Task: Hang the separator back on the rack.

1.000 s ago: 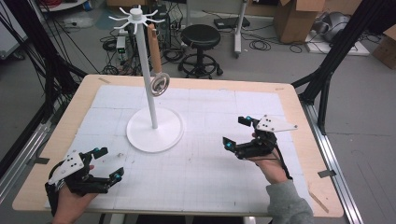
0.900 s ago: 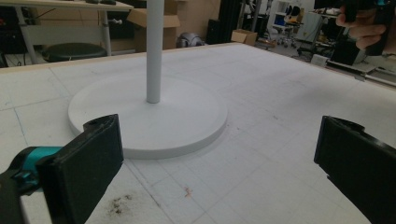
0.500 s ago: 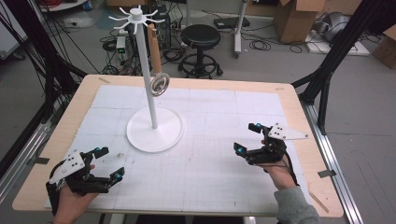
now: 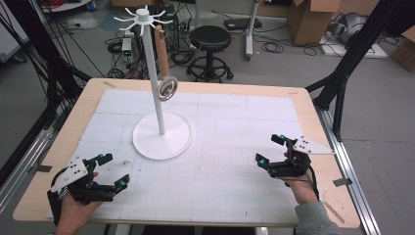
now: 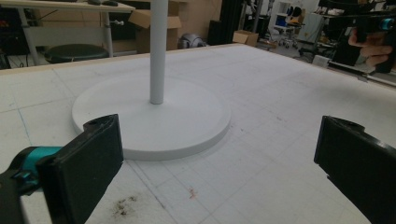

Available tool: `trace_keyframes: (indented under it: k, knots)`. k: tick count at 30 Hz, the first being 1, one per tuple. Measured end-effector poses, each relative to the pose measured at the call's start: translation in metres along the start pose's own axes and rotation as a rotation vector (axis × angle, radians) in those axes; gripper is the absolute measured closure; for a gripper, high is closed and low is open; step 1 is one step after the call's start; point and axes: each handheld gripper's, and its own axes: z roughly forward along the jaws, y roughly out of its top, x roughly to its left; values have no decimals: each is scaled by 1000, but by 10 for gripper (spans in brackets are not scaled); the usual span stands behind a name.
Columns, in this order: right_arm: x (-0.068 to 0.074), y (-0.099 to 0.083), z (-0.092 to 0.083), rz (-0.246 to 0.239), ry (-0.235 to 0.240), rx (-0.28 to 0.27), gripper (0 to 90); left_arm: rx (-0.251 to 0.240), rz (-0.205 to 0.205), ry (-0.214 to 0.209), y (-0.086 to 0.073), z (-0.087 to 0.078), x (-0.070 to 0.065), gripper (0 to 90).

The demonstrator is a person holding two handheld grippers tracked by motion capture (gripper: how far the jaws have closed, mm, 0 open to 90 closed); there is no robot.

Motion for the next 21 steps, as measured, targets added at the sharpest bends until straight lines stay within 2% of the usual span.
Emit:
trace_keyframes:
  k: [9, 14, 17, 21]
  knots:
    - [-6, -13, -22, 8, -28, -15, 5, -18, 2, 12, 1, 1, 1, 18]
    - [-9, -22, -33, 39, -64, -20, 5, -25, 0, 14, 2, 3, 2, 18]
    - [-10, -24, -36, 46, -76, -22, 5, -21, -1, 15, 2, 5, 2, 18]
    - [-11, -24, -36, 52, -70, -38, 5, -18, 1, 16, 2, 8, 1, 18]
